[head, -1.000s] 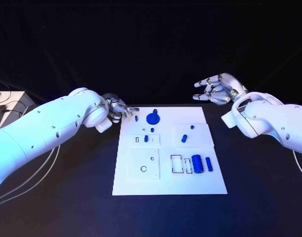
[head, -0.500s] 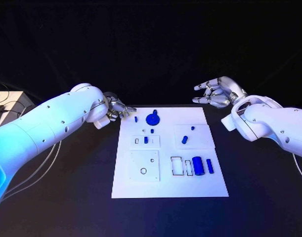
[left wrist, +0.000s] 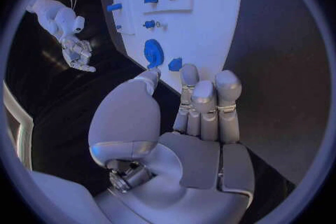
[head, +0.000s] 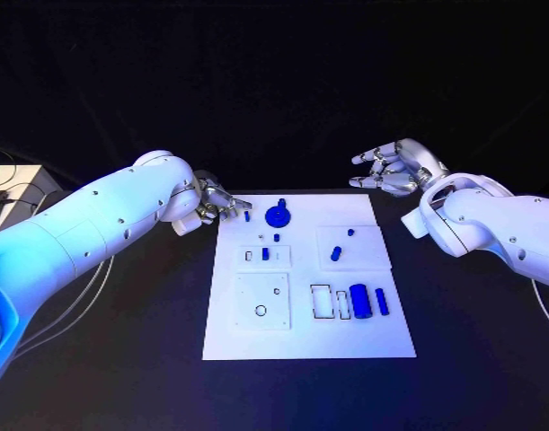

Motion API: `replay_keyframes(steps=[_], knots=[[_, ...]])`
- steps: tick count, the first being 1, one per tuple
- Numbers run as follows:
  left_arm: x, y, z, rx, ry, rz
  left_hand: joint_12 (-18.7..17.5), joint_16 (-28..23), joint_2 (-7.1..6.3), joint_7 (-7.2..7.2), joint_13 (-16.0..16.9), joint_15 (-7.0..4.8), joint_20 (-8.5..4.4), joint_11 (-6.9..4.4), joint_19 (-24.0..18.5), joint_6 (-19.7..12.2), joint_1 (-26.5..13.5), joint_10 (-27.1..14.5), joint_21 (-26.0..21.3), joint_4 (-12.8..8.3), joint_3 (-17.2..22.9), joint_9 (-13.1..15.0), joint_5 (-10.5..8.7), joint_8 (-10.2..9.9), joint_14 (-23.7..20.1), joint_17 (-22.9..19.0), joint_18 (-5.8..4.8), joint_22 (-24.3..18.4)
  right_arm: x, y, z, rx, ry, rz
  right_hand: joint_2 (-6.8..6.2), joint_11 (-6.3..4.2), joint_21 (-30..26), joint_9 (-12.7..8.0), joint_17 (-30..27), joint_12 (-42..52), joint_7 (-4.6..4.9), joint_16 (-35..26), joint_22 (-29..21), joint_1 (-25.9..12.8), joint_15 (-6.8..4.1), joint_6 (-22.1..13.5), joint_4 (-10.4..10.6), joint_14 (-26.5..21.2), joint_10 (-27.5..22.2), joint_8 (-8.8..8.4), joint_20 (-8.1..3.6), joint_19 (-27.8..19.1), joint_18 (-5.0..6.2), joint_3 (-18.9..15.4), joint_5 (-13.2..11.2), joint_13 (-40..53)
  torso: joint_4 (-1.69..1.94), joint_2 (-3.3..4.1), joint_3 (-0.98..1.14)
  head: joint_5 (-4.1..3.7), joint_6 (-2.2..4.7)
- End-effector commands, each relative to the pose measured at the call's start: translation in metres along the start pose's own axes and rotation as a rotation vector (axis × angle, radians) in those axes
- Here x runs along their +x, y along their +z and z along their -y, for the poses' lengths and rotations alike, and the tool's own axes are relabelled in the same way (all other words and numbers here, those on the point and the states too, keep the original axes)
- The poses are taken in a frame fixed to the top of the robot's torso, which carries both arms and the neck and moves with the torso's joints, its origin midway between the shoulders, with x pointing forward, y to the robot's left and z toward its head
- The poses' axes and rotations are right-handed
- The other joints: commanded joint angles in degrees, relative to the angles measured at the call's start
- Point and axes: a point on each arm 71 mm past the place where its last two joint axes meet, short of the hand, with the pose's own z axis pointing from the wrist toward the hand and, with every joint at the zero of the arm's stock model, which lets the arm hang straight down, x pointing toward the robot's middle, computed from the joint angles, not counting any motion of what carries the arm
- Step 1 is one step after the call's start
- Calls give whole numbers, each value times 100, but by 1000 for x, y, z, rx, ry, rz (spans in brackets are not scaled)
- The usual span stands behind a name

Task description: Assemble the parts on the task board

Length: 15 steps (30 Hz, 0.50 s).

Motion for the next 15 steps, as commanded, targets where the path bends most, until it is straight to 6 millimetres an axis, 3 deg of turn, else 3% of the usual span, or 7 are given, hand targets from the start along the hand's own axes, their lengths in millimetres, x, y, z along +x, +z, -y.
replay_keyframes(steps=[1,15], knots=[[2,-1,4,5,8,-22,-26,-28,30,-1,7,13,9,1,-27,56,-42,-38,-4,0,-30,15,-24,-33,-1,10,-111,9,1,0,-1,-14,-5,-4,11,-35,-17,-2,4,4,58,-26,1097,-22,-9,-1,3,42,8,-33,-2,442,-4,-32,34,7,-11,11,0,-1,-4],[6,2,8,10,6,-19,-26,-36,120,6,11,17,15,5,-33,57,51,-48,-2,-17,7,39,-16,-50,-10,12,-108,17,1,1,-2,-16,-4,-7,11,-35,-17,-2,4,4,58,-26,1097,-22,-9,-1,3,42,8,-33,-2,442,-4,-32,34,7,0,14,-2,-23,-15]])
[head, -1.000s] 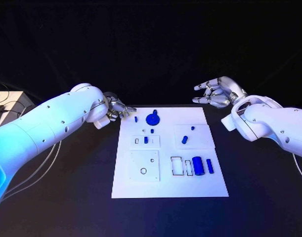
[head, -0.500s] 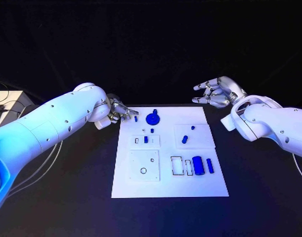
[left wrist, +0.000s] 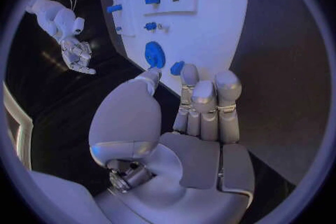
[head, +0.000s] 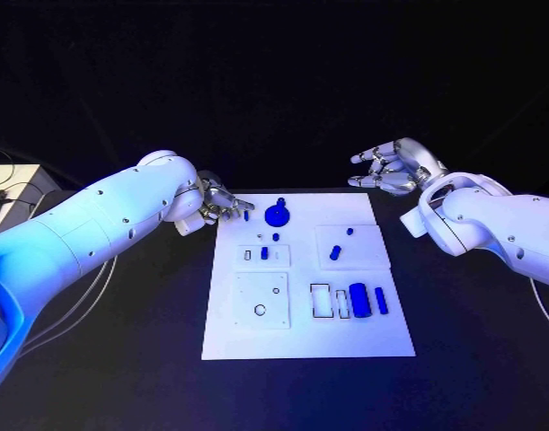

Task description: Assemble the parts on the task board

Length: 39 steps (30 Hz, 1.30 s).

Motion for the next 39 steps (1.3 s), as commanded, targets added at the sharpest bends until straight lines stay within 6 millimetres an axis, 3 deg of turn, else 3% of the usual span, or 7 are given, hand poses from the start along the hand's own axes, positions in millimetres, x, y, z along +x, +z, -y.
replay_keyframes(steps=[1,23,35,39], knots=[[1,0,3,13,-3,-10,-26,-37,53,5,6,17,15,4,-34,18,29,-48,-3,-17,7,12,-16,-35,-10,0,-107,5,1,0,-2,-15,-4,-6,11,-36,-17,-2,5,4,43,-26,1099,-22,-9,14,3,42,7,-33,-2,442,-4,-32,34,8,5,6,-5,-11,-5],[4,4,6,31,-43,0,-33,-68,241,34,-9,35,39,23,-74,0,247,-90,-41,-73,-11,2,-16,-130,-49,-35,-93,-4,3,1,-3,-17,-3,-11,25,-38,-12,-2,10,12,43,-19,1099,-23,-9,17,-15,43,23,-32,-3,443,-5,-29,44,23,8,2,1,-41,-32],[5,5,6,32,-49,-10,-38,-62,575,30,-33,31,40,18,-92,-29,523,-116,-53,-329,-60,18,-15,-154,-70,-30,-97,7,3,1,-3,-17,-2,-12,25,-38,-12,-2,10,12,43,-19,1099,-23,-9,17,-15,43,23,-32,-3,443,-5,-29,44,23,7,3,1,-39,-41],[6,6,6,29,-47,-13,-36,-55,620,23,-38,32,39,14,-92,-27,574,-121,-50,-371,-93,16,-19,-160,-69,-24,-99,15,3,2,-3,-18,-2,-13,25,-38,-12,-2,10,12,43,-19,1099,-23,-9,17,-15,43,23,-32,-3,443,-5,-29,44,23,8,1,4,-42,-45]])
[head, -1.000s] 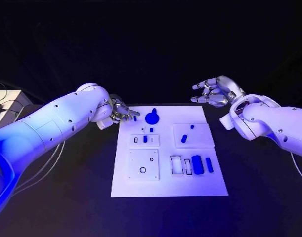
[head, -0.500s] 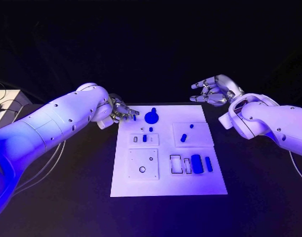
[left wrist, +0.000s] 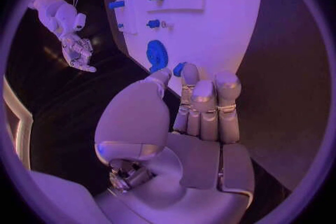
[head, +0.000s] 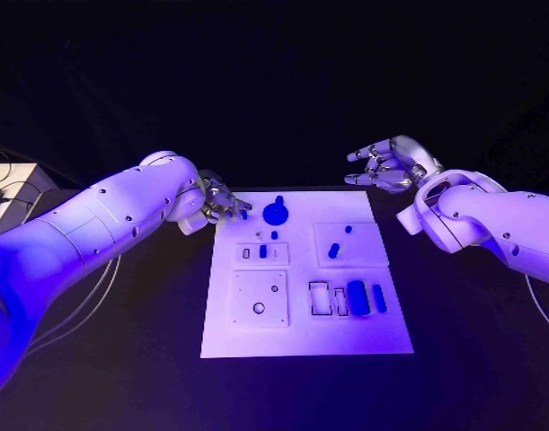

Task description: Assemble the parts on the task board

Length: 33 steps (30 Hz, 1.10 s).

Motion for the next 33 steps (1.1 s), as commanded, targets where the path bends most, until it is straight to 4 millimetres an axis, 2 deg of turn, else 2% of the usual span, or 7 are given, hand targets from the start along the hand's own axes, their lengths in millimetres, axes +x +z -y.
replay_keyframes(steps=[1,13,20,24,25,30,33], knots=[[1,0,3,17,-8,-10,-13,-5,67,1,-7,-11,-3,0,-47,-6,30,-23,-24,-47,4,4,-18,-34,-27,10,-99,10,1,0,-1,-14,-4,-10,25,-32,-12,-2,6,12,45,-19,1099,-23,-9,-8,-15,43,-17,-32,-3,443,-4,-29,21,7,2,1,-1,-8,-12],[3,2,1,11,-4,-23,-3,15,76,-11,-8,-17,-7,-8,-39,15,90,-21,-7,-108,-5,-2,-8,-40,-22,34,-106,31,1,0,-1,-14,-4,-10,25,-32,-12,-2,6,12,45,-19,1099,-23,-9,-8,-15,43,-17,-32,-3,443,-4,-29,21,7,0,9,-1,-7,-17],[4,2,1,13,-8,-29,-15,36,162,-28,-13,-29,-9,-23,-38,34,222,-24,10,-203,195,-34,-2,-85,-20,65,-113,52,1,0,-2,-14,-4,-9,25,-32,-12,-2,6,12,45,-19,1099,-23,-9,-8,-15,43,-17,-32,-3,443,-4,-29,21,7,6,3,-2,-11,-40],[4,2,1,18,-18,-31,-59,45,147,-33,-32,-41,-19,-35,-40,7,396,-26,28,-411,908,-52,14,-137,-22,91,-122,77,1,0,-1,-14,-4,-10,34,-33,-18,-2,2,18,43,-20,1097,-37,-10,1,-25,43,-6,-32,-4,442,-3,-36,13,18,10,2,-1,-10,-51],[4,2,1,18,-19,-31,-61,48,140,-32,-33,-40,-20,-34,-42,5,392,-23,26,-421,947,-49,13,-135,-20,94,-122,77,1,0,-1,-14,-4,-10,34,-33,-18,-2,2,18,43,-20,1097,-37,-10,1,-25,43,-6,-32,-4,442,-3,-36,13,18,10,2,-1,-10,-51],[4,2,1,24,-31,-34,-107,59,58,2,-56,-32,-27,-23,-49,-77,295,11,35,-725,1759,58,6,-61,-19,125,-129,97,1,0,-1,-14,-4,-10,34,-33,-18,-2,2,18,43,-20,1097,-37,-10,1,-25,43,-6,-32,-4,442,-3,-36,13,18,6,2,-1,0,-47],[4,2,1,27,-36,-35,-119,58,34,8,-58,-28,-26,-22,-51,-120,137,22,44,-878,2039,136,4,-1,-22,132,-128,112,1,0,-1,-14,-3,-10,34,-33,-18,-2,2,18,43,-20,1097,-37,-10,1,-25,43,-6,-32,-4,442,-3,-36,13,18,6,1,-3,4,-49]])
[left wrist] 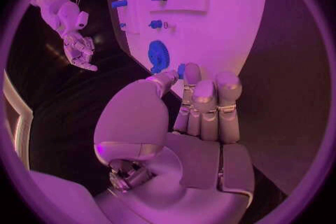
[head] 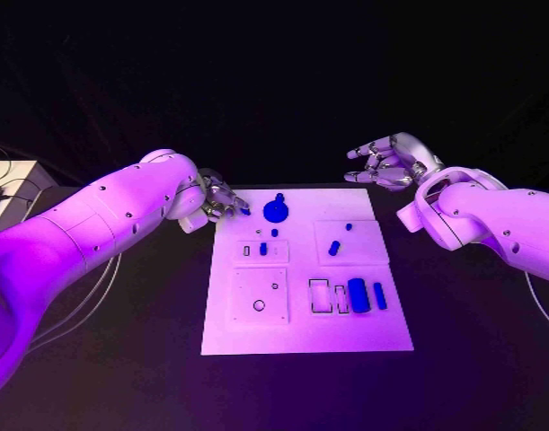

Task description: Assemble the parts on the task board

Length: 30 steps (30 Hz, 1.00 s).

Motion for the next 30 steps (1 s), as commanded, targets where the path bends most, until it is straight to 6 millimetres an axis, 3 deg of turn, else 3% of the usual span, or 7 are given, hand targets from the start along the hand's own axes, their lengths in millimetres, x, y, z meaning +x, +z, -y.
replay_keyframes(steps=[1,18,20,21,22,29,30], knots=[[2,0,2,18,-14,-20,-34,31,16,10,-7,-6,-2,-16,-33,-50,-145,36,20,-474,553,65,12,47,0,5,-36,11,1,0,-1,-13,-3,-9,34,-44,-18,-2,3,18,21,-20,1098,-37,-10,4,-2,43,-16,-32,-4,442,-3,-13,13,4,-3,-2,-1,7,0],[1,-6,1,37,-67,-19,-127,136,-165,-31,-130,-56,-91,-78,64,108,-398,271,94,-878,1043,141,137,37,143,220,-88,75,-1,0,0,-9,-1,-7,34,-44,-18,-2,3,18,21,-20,1098,-37,-10,4,-2,43,-16,-32,-4,442,-3,-13,13,4,3,-10,1,30,10],[1,-10,1,44,-77,-20,-187,136,-217,-48,-179,-72,-138,-101,112,205,-417,356,137,-954,1050,124,267,-56,172,298,-124,100,-1,0,1,-8,-2,-5,34,-44,-18,-2,3,18,21,-20,1098,-37,-10,4,-2,43,-16,-32,-4,442,-3,-13,13,4,6,-13,2,41,12],[2,-12,1,47,-81,-21,-191,135,-261,-51,-185,-79,-151,-108,136,259,-423,396,167,-982,1027,131,516,-65,177,314,-136,120,-1,0,1,-8,-2,-5,34,-44,-18,-2,3,18,21,-20,1098,-37,-10,4,-2,43,-16,-32,-4,442,-3,-13,13,4,7,-15,2,46,10],[2,-13,1,49,-83,-23,-211,135,-276,-58,-197,-87,-165,-116,157,295,-424,425,193,-1005,1000,134,624,-95,185,329,-146,136,-2,0,1,-7,-2,-4,34,-44,-18,-2,3,18,21,-20,1098,-37,-10,4,-2,43,-16,-32,-4,442,-3,-13,13,4,14,-23,2,44,3],[8,-30,3,73,-72,-51,-353,121,-399,-95,-171,-127,-239,-162,244,566,-431,592,325,-1151,918,205,1061,-334,218,389,-211,226,-3,0,3,-2,-3,-2,35,-44,-11,-2,-1,22,19,-21,1100,-47,-11,5,9,42,-8,-33,-5,443,-5,-23,8,13,32,-59,2,48,-10],[10,-33,4,75,-68,-56,-436,117,-386,-103,-148,-130,-266,-166,250,625,-434,646,339,-1166,865,247,1091,-468,229,403,-228,237,-3,-1,3,-2,-4,-1,40,-46,-5,-1,-3,27,18,-22,1101,-55,-12,13,16,43,-1,-32,-5,444,-6,-26,8,17,35,-65,4,52,-19]])
